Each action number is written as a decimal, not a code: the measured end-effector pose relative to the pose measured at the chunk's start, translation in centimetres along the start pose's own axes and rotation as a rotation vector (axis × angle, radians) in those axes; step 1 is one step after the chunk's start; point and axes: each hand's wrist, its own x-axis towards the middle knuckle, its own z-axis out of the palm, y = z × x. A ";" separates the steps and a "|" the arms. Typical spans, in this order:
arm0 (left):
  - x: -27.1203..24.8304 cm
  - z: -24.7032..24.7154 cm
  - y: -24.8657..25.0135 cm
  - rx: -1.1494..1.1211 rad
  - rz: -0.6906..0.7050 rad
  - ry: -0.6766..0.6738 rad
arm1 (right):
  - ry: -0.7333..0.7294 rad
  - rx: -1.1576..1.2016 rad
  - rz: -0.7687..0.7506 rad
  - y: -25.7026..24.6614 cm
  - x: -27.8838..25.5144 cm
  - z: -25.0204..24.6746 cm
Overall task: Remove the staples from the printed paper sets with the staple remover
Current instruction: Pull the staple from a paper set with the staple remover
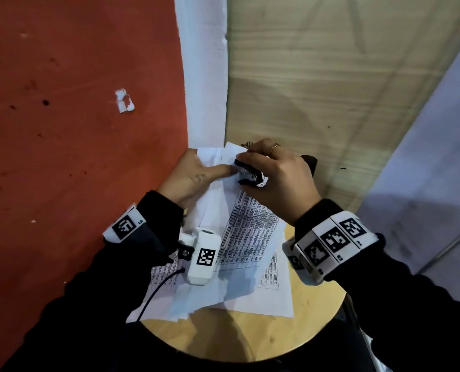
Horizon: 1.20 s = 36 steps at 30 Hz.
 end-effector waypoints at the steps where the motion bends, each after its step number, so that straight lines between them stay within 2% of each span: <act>1: 0.0 0.0 -0.2 -0.002 0.002 0.003 | -0.001 -0.007 -0.007 0.0 0.0 0.0; 7: -0.5 0.0 -0.2 0.001 -0.040 -0.010 | -0.013 -0.016 -0.021 0.0 -0.2 0.3; 18: -0.5 0.3 0.2 0.003 -0.024 -0.036 | 0.005 0.029 -0.012 -0.1 0.1 0.0; 27: -0.6 0.1 -0.3 -0.058 -0.034 0.029 | 0.005 -0.023 -0.008 -0.6 0.2 0.4; 36: -0.5 0.2 -0.3 -0.020 -0.038 0.019 | -0.047 0.006 -0.016 -0.4 0.1 0.4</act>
